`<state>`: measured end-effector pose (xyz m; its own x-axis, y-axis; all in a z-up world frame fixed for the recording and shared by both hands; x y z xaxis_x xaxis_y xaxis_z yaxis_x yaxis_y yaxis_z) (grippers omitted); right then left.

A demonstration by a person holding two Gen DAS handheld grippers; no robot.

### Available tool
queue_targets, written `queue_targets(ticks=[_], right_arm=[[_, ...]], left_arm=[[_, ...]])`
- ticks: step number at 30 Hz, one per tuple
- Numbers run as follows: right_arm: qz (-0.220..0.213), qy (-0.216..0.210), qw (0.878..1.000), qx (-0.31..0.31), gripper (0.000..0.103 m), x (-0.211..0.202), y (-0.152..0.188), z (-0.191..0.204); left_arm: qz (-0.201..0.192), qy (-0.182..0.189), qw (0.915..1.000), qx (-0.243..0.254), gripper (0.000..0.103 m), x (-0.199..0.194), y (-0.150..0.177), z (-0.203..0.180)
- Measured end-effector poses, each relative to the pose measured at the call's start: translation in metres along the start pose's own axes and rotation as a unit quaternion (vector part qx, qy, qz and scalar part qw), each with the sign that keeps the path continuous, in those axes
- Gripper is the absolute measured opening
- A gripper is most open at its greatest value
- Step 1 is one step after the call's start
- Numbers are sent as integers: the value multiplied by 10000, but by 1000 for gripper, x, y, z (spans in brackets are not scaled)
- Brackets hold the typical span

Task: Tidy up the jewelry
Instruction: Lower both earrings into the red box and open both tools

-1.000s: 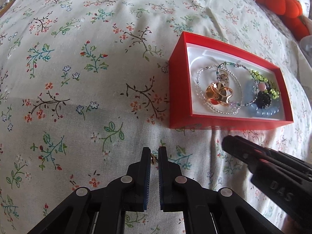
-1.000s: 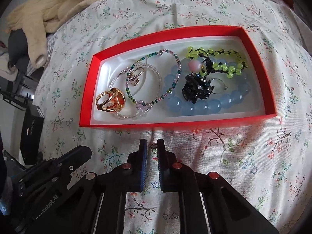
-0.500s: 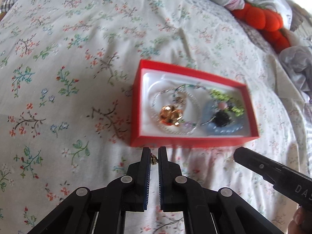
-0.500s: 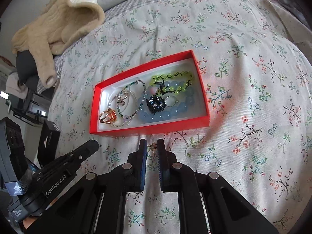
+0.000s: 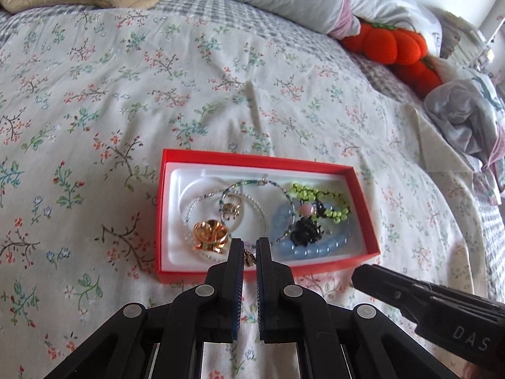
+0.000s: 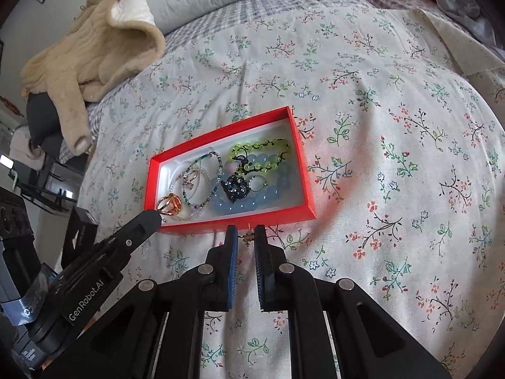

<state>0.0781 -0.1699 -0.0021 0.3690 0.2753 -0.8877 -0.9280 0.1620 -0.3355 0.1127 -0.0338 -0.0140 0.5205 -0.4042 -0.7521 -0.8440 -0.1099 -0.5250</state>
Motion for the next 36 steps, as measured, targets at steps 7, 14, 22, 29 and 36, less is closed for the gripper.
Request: queue_targets(ticks=[7,14,22,29,36], right_arm=[[-2,60,10000,25,11,0,-1,-5],[-11,86,9999,60,11,0,-2,-9],[-145,75,9999,-14,11,-3,-8,-4],[-380,77,9988,-288,11,3,-21,14],[-563,-174,9977,-339,12,17,-39,32]], left_arm=[[-87,-52,9998,181,2,13,-2,-4],[-27,36,9998,168,3,20,-4,-4],[-117,-119,9998,104,36,-2,-5,-3],[-58,-851,9964,-27,52,-25,3,33],[160,-1143,9933,59,69,-29,16,54]])
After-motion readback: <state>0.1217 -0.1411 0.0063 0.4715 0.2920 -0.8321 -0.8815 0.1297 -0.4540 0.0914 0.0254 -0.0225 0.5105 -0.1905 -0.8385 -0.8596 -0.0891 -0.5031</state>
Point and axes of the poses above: each gripper's, at about its wrist camera, not at the fingertips, and x roughly the way its jaws point, z to its left, y to its underside, the point moved 6 cm from there along x, roughly the way its jaws point, and after that the axes turned 4 degrees about y, right-handed, at the moved point
